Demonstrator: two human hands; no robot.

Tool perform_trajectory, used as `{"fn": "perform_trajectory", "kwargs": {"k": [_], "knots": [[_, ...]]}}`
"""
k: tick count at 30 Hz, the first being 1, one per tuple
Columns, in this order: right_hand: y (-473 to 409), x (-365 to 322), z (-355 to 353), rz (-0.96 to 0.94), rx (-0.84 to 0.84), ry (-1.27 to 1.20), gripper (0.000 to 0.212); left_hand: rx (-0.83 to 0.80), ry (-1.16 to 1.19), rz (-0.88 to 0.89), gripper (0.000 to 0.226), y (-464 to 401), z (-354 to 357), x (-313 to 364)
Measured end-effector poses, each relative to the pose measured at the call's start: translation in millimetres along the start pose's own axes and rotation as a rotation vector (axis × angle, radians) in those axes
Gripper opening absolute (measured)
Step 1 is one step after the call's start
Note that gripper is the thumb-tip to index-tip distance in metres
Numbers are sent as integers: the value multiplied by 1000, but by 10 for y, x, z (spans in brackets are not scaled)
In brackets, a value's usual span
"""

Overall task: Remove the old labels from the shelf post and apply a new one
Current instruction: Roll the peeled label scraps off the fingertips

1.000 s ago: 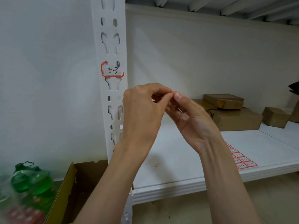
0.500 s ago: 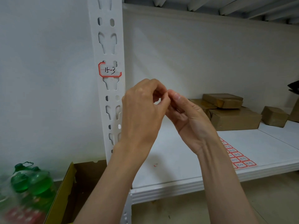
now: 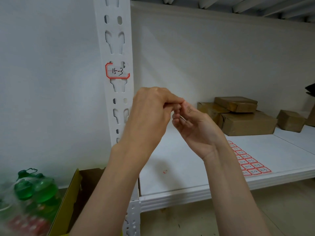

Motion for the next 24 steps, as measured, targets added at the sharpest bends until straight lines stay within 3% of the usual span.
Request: {"fn": "perform_trajectory", "kwargs": {"k": [3, 9, 12, 21, 24], "knots": [[-43, 56, -102, 1, 71, 16, 16, 1, -5, -109, 22, 18, 3, -64], [-87, 302, -254, 49, 142, 448, 20, -83, -174, -235, 21, 40, 85, -182], [-74, 416, -298, 79, 171, 539, 13, -125, -243, -325, 17, 83, 139, -296], [-68, 728, -526, 200, 275, 982, 21, -126, -285, -321, 17, 98, 168, -321], [-68, 799, -549, 207, 264, 1065, 10, -121, -272, -317, 18, 99, 171, -313]]}}
Point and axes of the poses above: each hand's wrist, its own y-axis away from the middle knuckle, its own z-axis out of the palm, x = y × z, the point moved 9 cm from there along -y, towards the middle knuckle, and after that the axes turned 14 degrees about y, right-handed, at the moved point
